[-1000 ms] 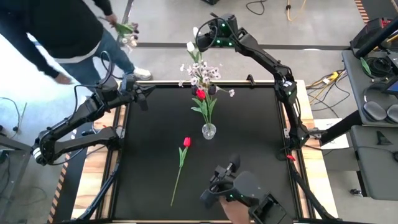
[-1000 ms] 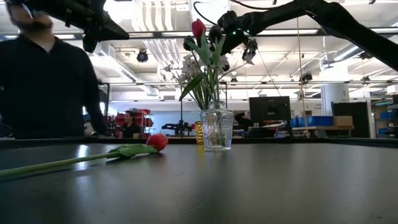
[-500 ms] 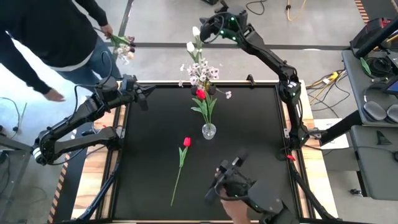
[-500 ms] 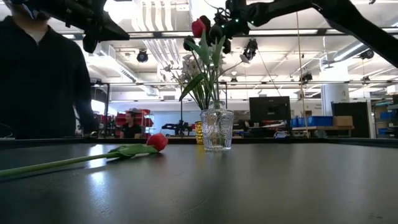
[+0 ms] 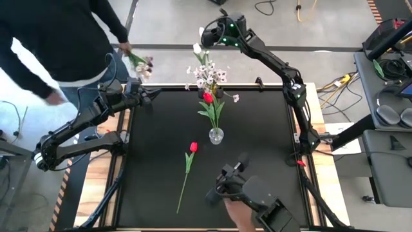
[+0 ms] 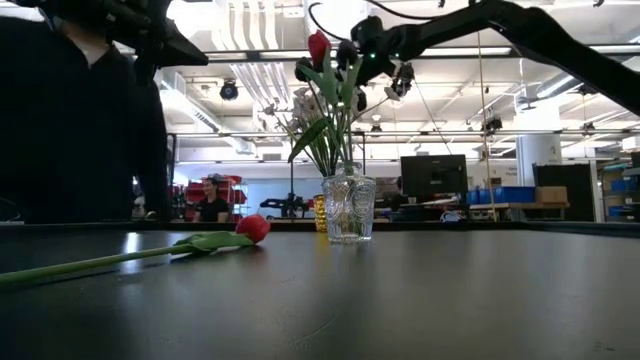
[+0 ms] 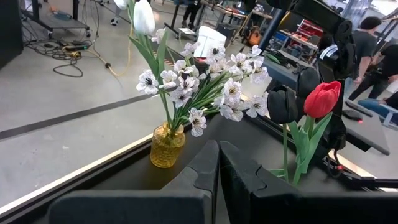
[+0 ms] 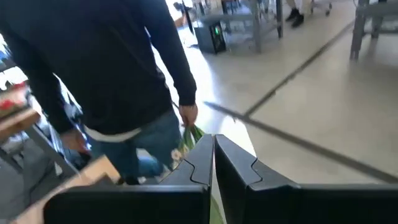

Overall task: Sort flowers into vase by color
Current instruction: Put the white tulip into the yellow vase

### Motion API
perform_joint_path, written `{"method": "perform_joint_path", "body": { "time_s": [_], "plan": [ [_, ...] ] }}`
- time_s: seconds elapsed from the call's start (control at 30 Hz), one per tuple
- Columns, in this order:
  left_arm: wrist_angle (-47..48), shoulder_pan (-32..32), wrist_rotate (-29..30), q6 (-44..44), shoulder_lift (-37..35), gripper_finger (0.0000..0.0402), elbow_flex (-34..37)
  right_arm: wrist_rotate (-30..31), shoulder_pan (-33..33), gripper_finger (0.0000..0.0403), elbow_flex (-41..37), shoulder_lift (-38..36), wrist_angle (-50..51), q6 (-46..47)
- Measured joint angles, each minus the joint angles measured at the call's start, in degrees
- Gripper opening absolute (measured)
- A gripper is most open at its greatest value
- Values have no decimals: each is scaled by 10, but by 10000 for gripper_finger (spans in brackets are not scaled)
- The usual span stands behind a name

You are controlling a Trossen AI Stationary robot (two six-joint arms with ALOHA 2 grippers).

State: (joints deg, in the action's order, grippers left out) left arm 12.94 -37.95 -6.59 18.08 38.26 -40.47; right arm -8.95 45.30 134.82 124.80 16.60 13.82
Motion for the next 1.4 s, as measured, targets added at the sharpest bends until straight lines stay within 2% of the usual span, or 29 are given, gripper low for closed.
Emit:
{"method": "perform_joint_path", "body": {
  "time_s": [0.27, 0.37, 0.47, 0.67, 0.87, 0.97, 1.07, 1.23, 1.4],
  "plan": [
    [0, 0, 0, 1, 0, 0, 0, -13, 0, 9, 1, 0, 86, -5],
    [0, 0, 0, 1, 0, 0, 0, -30, -3, 9, 1, -4, 78, -19],
    [0, 0, 0, 3, 0, 0, 0, -30, -6, 9, 1, -14, 29, -29],
    [0, 0, 0, 5, 0, 0, 0, 5, 1, 9, 2, -11, -31, -12],
    [4, 0, 0, 7, 0, 0, 0, -9, 6, 12, 1, -1, 19, -10],
    [4, 0, 0, 13, 0, 0, 0, -52, 8, 35, 1, -8, 69, -10],
    [5, 0, 0, 15, 0, 0, 0, -54, 9, 80, 1, -22, 115, -16],
    [5, 0, 0, 16, 0, 0, 0, -50, 14, 156, 2, -25, 138, 2],
    [5, 0, 0, 16, 0, 0, 0, -68, 22, 171, 2, -12, 135, 34]
  ]
}}
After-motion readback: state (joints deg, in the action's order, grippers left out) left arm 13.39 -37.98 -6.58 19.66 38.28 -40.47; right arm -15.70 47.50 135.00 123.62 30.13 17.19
